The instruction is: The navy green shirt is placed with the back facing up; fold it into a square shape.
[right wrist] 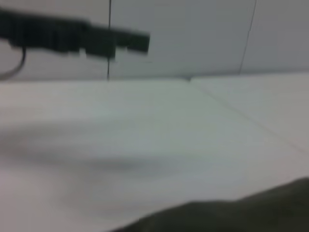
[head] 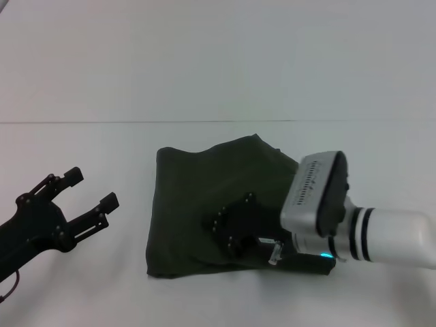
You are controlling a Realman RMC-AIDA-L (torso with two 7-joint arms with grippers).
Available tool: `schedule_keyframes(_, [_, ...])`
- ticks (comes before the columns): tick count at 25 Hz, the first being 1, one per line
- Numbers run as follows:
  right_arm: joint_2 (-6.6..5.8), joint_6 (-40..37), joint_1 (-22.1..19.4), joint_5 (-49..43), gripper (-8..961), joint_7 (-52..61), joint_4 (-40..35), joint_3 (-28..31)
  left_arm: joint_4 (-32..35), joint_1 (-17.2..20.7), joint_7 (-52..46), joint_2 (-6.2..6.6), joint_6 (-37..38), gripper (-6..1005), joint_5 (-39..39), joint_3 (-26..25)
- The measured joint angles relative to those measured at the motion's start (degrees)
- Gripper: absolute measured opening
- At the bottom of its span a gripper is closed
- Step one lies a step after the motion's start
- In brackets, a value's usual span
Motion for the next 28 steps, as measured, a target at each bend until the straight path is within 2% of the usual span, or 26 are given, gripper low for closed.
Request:
schedule_keyframes(3, [0.0, 6.2, 2.1, -0.1, 8, 6.9, -0.2, -6.3, -0.1, 0.1, 0.0, -0.01, 0.1, 892, 0.0, 0.0])
schedule_keyframes(5, [-0.05, 8.2, 2.2, -0.2, 7, 9.2, -1.1, -8.5, -0.1, 0.1, 0.0, -0.02, 0.1, 892, 0.1, 0.0])
schedule_keyframes(7, [-0.46, 6.0, -0.6, 0.8, 6, 8.4, -4.7, -8.7, -0.1, 0.1, 0.0, -0.03, 0.0, 892, 0.1, 0.0])
schedule_keyframes(8, [-0.78, 3.8, -3.3, 1.8, 6, 6.7, -7.6, -8.4, -0.1, 0.2, 0.0, -0.02, 0.0, 892, 0.1, 0.0])
schedule_keyframes(9, [-1.12, 0.8, -8.6, 4.8, 5, 3.5, -14.2, -8.0, -0.1, 0.2, 0.0, -0.02, -0.1, 893, 0.1, -0.1])
schedule_keyframes(13, [-1.09, 1.5, -11.5, 9.0, 4, -0.1, -19.2, -7.9, -0.1, 0.2, 0.0, -0.02, -0.2, 893, 0.1, -0.1])
schedule_keyframes(16, [-0.56, 5.7, -7.2, 10.8, 3, -0.4, -14.7, -8.7, -0.2, 0.0, 0.0, -0.02, -0.3, 893, 0.1, 0.0])
schedule_keyframes(17, [-0.18, 8.9, -2.9, 11.3, 3, 0.4, -10.0, -9.7, -0.3, -0.1, 0.2, -0.02, -0.4, 892, 0.1, 0.0])
schedule_keyframes(18, [-0.18, 8.9, -2.9, 11.3, 3, 0.4, -10.0, -9.7, -0.4, -0.2, 0.4, -0.02, -0.5, 892, 0.0, 0.0])
schedule_keyframes(22, [-0.01, 14.2, 4.4, 11.8, 3, 6.4, -3.8, -14.3, -1.4, -0.7, 1.2, 0.04, -0.6, 892, -0.3, 0.1])
schedule_keyframes(25, [-0.01, 17.5, 5.8, 11.5, 4, 9.1, -3.0, -16.3, -1.8, -0.9, 1.4, 0.09, -1.1, 892, -0.2, 0.0])
schedule_keyframes(28, [-0.28, 17.9, 4.6, 11.8, 4, 9.1, -3.7, -16.2, -1.9, -0.9, 1.4, 0.08, -1.8, 892, 0.0, 0.0])
